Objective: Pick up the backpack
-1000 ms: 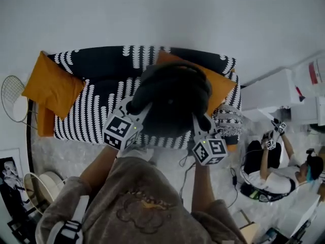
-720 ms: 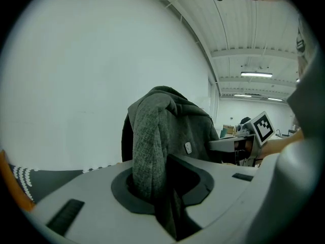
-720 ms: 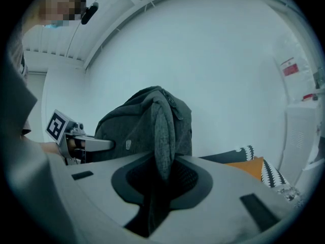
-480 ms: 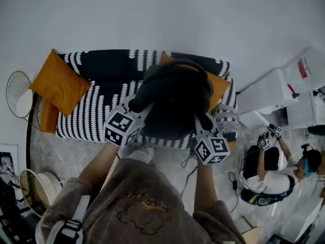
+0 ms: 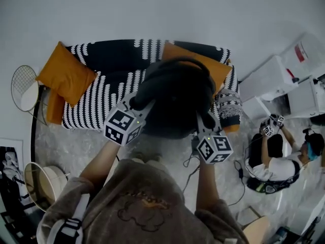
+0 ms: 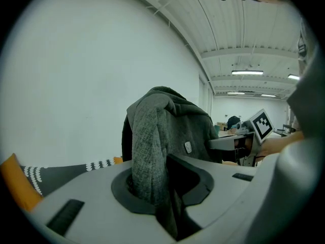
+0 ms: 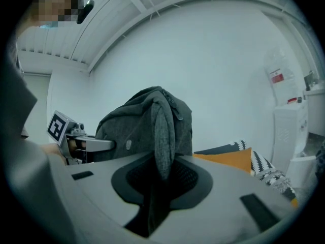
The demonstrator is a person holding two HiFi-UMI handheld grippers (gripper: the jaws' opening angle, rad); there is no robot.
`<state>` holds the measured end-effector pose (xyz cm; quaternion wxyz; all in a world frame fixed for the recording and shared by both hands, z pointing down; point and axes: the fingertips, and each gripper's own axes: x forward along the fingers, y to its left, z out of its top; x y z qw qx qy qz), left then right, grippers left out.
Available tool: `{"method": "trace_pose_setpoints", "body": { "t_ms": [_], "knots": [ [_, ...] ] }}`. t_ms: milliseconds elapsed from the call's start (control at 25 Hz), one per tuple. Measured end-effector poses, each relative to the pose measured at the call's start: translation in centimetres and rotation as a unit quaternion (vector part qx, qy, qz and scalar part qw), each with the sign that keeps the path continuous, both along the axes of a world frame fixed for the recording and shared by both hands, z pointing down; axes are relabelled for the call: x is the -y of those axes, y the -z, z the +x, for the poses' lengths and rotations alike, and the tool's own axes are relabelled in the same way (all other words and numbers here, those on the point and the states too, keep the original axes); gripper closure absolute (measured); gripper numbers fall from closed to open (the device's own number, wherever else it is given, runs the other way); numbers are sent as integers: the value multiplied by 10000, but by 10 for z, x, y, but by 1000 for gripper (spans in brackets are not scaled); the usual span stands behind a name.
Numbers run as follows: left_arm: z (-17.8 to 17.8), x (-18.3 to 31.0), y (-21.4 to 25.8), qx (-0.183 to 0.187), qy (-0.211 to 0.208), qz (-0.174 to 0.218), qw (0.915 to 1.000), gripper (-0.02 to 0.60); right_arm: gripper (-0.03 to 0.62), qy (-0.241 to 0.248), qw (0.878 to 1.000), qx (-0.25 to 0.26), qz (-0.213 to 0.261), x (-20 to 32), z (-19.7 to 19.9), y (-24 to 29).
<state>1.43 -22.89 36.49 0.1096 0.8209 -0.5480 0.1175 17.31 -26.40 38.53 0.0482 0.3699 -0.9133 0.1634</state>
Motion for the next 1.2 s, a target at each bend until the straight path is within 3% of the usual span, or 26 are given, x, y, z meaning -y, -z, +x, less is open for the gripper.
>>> {"method": "trace_pose_setpoints", "body": {
  "t_ms": [680, 1200],
  "knots": [
    [12, -181, 1, -2, -459, 25, 9989, 508, 532, -452, 9990, 35, -8, -193, 15, 2],
    [30, -270, 9, 102, -394, 137, 9991, 508, 532, -397, 9992, 25, -10, -281, 33, 9]
  ]
}}
